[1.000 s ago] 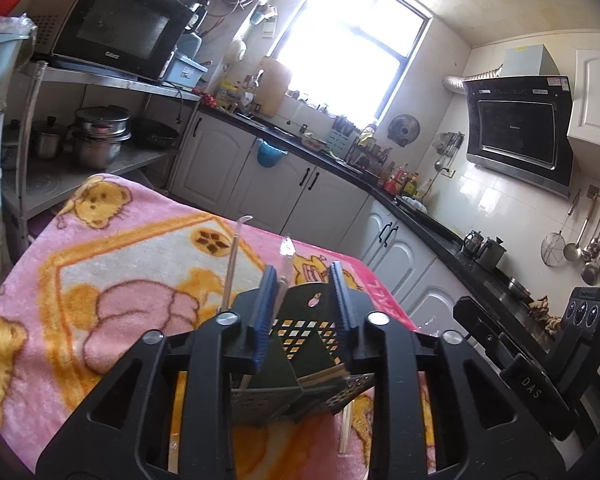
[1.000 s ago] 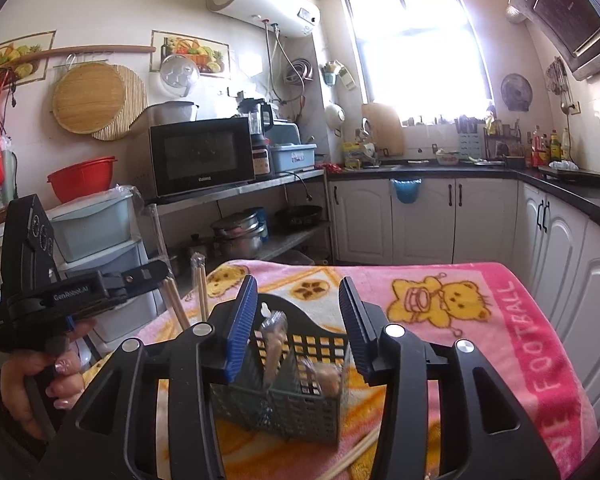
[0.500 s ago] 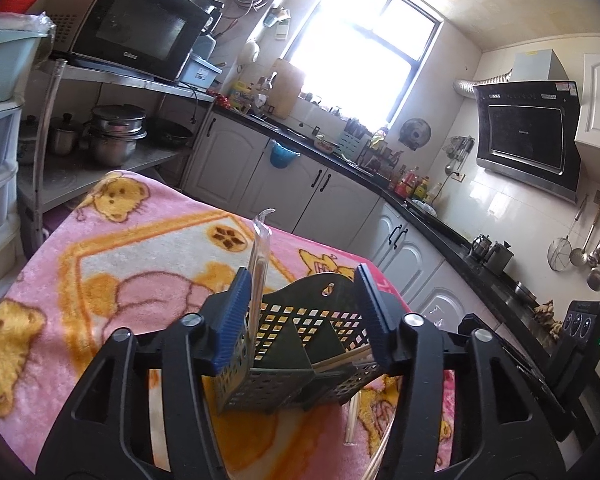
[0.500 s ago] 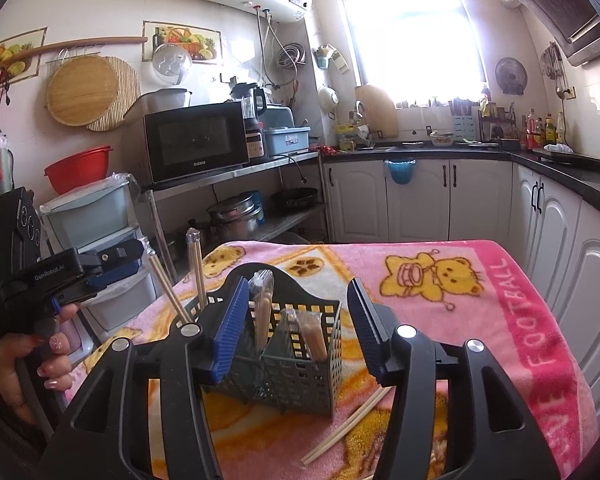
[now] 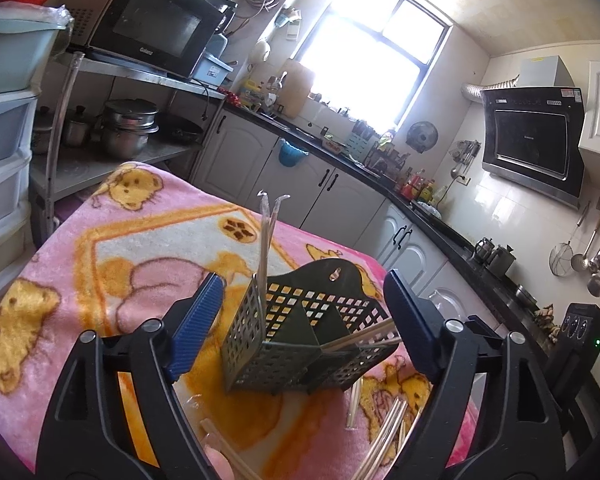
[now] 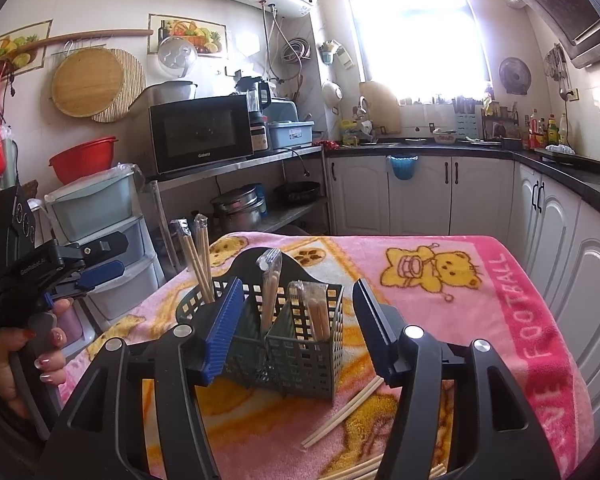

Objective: Organize utensils
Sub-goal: 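Move the open right gripper back over the loose wrapped chopsticks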

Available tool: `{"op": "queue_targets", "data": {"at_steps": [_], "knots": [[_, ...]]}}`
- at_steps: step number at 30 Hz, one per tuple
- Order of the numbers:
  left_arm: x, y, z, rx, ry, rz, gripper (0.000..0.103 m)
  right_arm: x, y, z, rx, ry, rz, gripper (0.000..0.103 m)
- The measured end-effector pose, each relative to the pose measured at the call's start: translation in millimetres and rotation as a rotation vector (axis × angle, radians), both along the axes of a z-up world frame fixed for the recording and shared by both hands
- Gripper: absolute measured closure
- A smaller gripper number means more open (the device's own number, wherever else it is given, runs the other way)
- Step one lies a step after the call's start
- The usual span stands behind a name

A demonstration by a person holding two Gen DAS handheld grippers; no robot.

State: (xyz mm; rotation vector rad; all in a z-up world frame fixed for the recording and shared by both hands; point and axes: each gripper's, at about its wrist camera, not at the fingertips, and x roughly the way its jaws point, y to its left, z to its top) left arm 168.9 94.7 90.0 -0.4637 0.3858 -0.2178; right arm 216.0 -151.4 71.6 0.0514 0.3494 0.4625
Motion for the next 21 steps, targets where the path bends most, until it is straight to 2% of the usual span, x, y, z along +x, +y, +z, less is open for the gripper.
{"op": "queue_targets", "data": {"at_steps": [11, 21], "knots": [[-9, 1, -15, 0.005, 0.044, 0.0, 0.025, -11, -1, -9, -0.035, 0.021, 0.003, 0.048], [-13, -3, -31, 0.016, 0.098, -0.001, 0.023, -19, 1, -29, -0.084, 0.066, 0.012, 0.048]]}}
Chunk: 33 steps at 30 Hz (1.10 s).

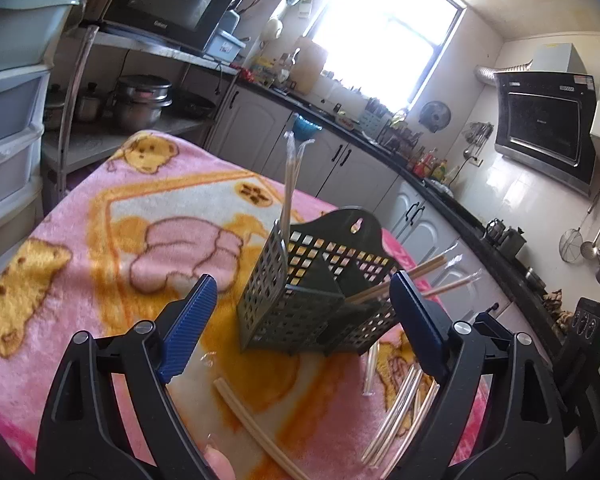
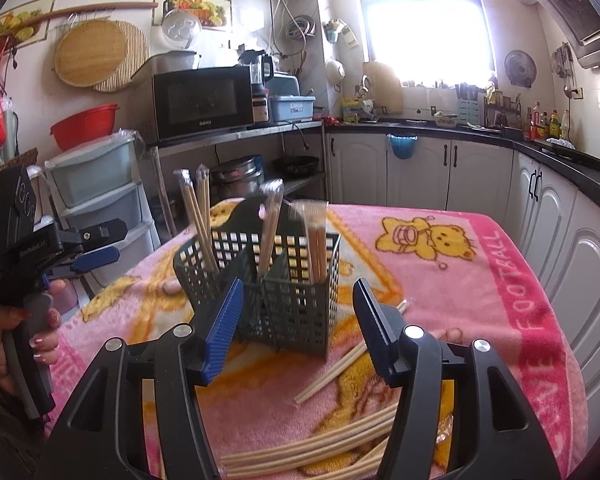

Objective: Organize utensils
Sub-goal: 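Move the open right gripper back over the loose wrapped chopsticks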

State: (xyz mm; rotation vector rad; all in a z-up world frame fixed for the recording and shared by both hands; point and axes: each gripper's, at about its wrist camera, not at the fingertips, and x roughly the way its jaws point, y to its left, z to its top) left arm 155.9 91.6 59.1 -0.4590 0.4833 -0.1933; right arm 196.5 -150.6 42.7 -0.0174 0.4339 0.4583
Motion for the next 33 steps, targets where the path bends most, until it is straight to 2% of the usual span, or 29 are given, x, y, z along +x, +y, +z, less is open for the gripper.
{"op": "queue_targets", "data": {"at_steps": [17, 29, 33], "knots": [[-4, -3, -22, 0.031, 0.065, 0.019, 0.021, -10, 13, -30, -0.109, 0.048, 0.04, 0.048], [3, -11, -51, 0.074, 0.159, 0.005, 0.018, -2, 25, -57, -0.21, 0.12, 0.07, 0.049], [7, -12, -62, 0.094, 0.192, 0.007, 0.018, 3, 27, -68, -0.239, 0.149, 0.071, 0.057]]}}
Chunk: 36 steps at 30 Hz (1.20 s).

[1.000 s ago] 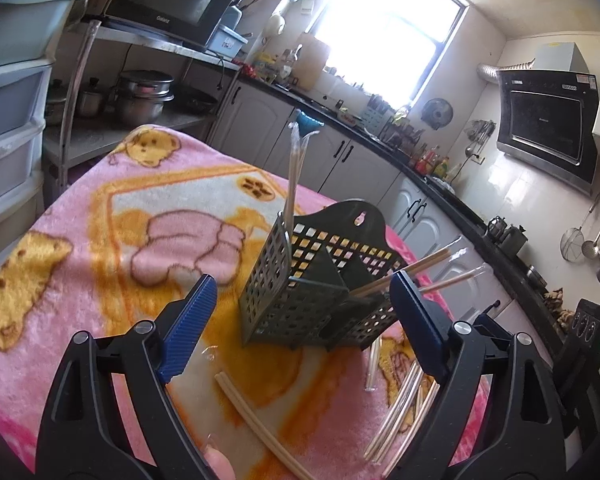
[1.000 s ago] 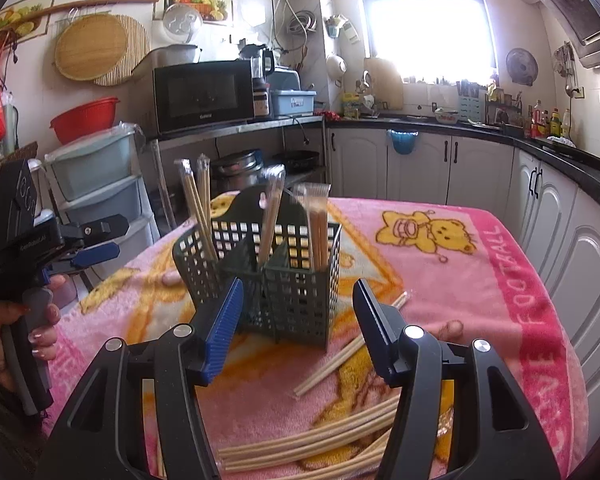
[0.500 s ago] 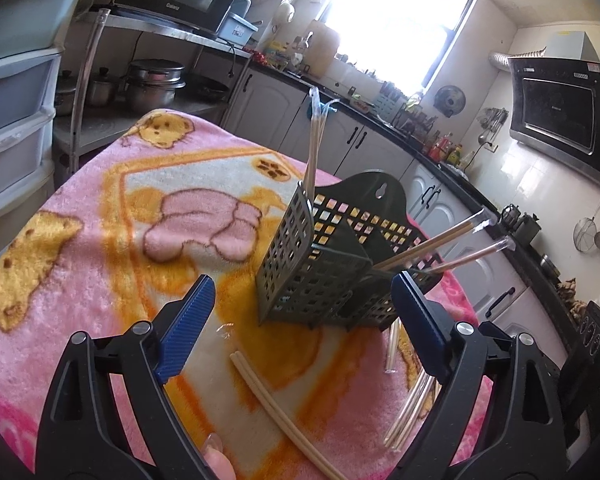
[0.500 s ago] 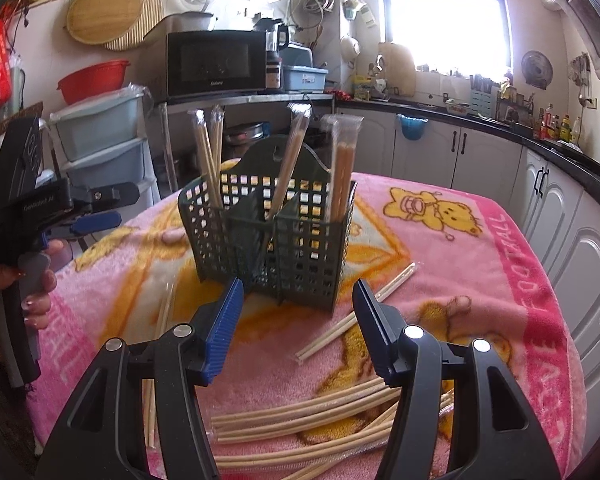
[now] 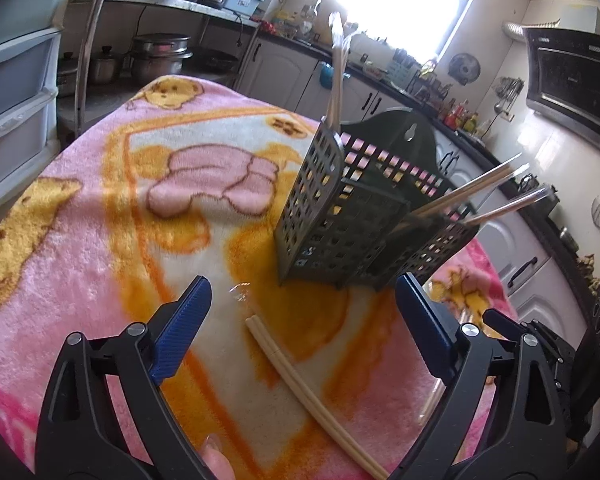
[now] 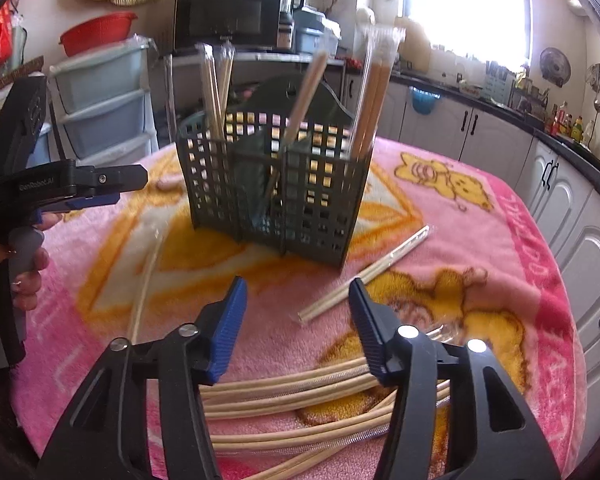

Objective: Organize utensils
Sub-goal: 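Move the open right gripper back over the loose wrapped chopsticks, then close the right gripper on a plastic-wrapped chopstick pair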

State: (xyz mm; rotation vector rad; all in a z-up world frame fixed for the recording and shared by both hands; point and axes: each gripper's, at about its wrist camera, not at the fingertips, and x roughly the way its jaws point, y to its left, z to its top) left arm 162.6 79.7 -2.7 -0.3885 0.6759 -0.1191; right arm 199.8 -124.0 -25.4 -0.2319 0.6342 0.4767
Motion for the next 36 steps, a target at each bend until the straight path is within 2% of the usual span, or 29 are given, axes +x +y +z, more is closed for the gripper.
{"op": "queue_targets", "data": {"at_steps": [4, 12, 23, 29, 31, 36], "knots": [[5, -1, -9, 0.01, 0.033, 0.003, 0.018, 6, 2, -11, -0.038, 0.031, 0.006, 0.064], [17, -2, -24, 0.035, 0.082, 0.011, 0.018, 15, 12, -28, -0.143, 0.057, 0.024, 0.071], [30, 2, -39, 0.056, 0.143, 0.04, 0.018, 24, 24, -44, -0.25, 0.066, 0.033, 0.075], [37, 5, -46, 0.046, 0.167, 0.052, 0.018, 30, 25, -52, -0.271, 0.074, 0.025, 0.084], [40, 5, -47, 0.044, 0.17, 0.055, 0.018, 30, 26, -53, -0.273, 0.077, 0.024, 0.091], [45, 7, -49, 0.054, 0.176, 0.067, 0.031, 31, 25, -54, -0.258, 0.09, 0.022, 0.096]]}}
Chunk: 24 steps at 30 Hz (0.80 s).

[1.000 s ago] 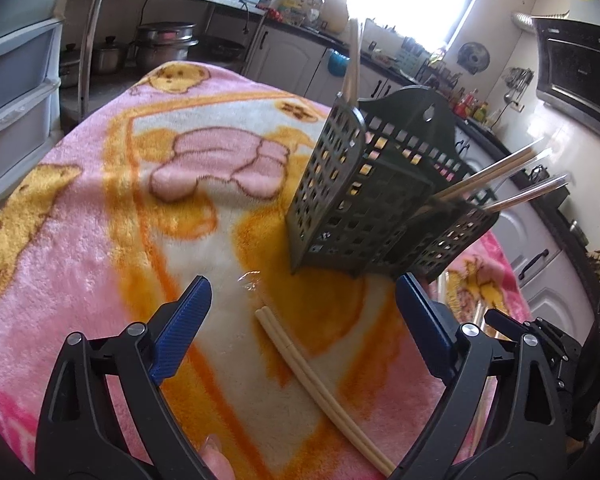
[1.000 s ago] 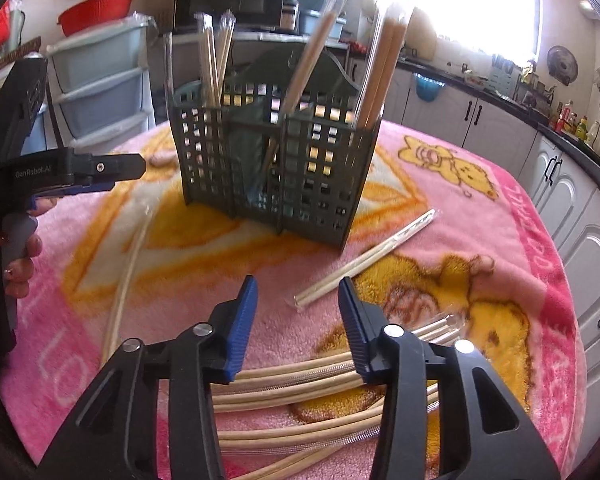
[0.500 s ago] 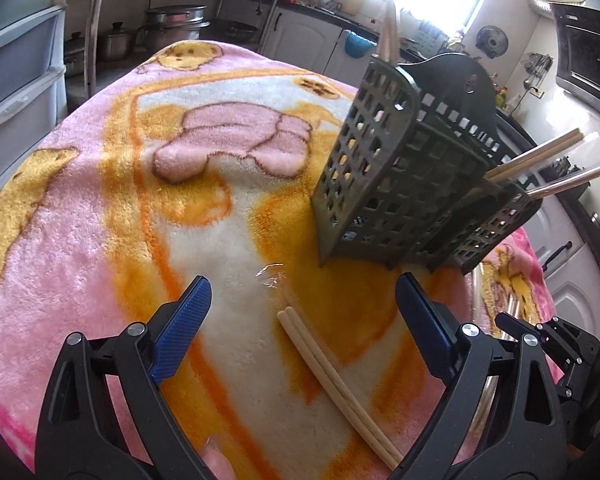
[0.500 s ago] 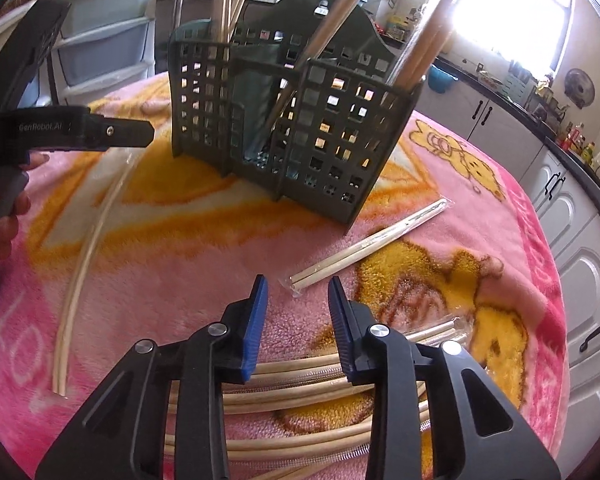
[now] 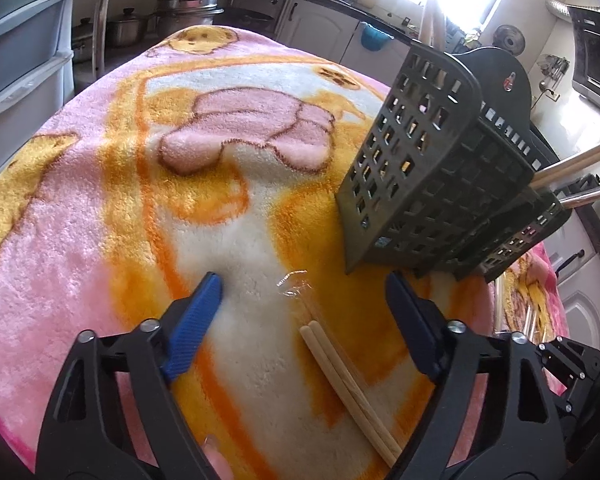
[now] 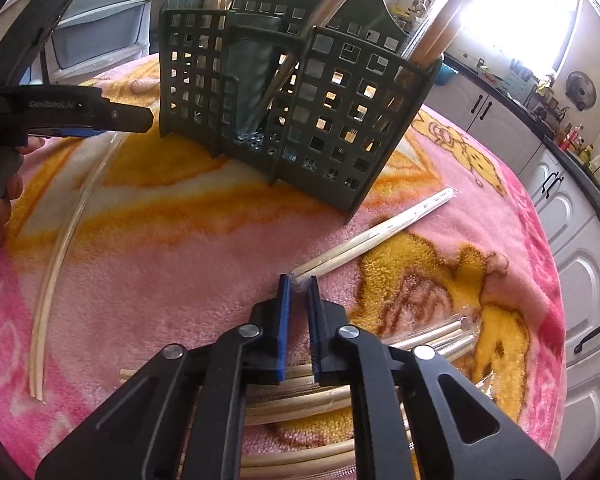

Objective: Organize utensils
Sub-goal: 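Close the right gripper on a plastic-wrapped chopstick pair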

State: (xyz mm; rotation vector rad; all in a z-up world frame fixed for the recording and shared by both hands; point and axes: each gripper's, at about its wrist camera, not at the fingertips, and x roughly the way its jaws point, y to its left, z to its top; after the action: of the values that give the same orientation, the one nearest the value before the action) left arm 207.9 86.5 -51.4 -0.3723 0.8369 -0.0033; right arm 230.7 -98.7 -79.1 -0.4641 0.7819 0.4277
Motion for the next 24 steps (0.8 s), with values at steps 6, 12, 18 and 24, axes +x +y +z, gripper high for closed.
{"op": "queue_targets", "data": {"at_steps": [6, 12, 18, 24], "knots": [[3, 3, -2, 0.027, 0.006, 0.016, 0.049, 2, -8, 3, 0.043, 0.009, -0.022, 0.1], [2, 8, -3, 0.044, 0.011, 0.029, 0.069, -5, -18, 18, 0.147, 0.01, -0.027, 0.101], [-2, 13, -4, 0.045, 0.017, 0.025, 0.08, -11, -26, 35, 0.246, 0.015, -0.02, 0.101], [-13, 13, -3, 0.049, 0.018, 0.005, 0.09, -19, -32, 48, 0.317, 0.011, -0.02, 0.101]]}}
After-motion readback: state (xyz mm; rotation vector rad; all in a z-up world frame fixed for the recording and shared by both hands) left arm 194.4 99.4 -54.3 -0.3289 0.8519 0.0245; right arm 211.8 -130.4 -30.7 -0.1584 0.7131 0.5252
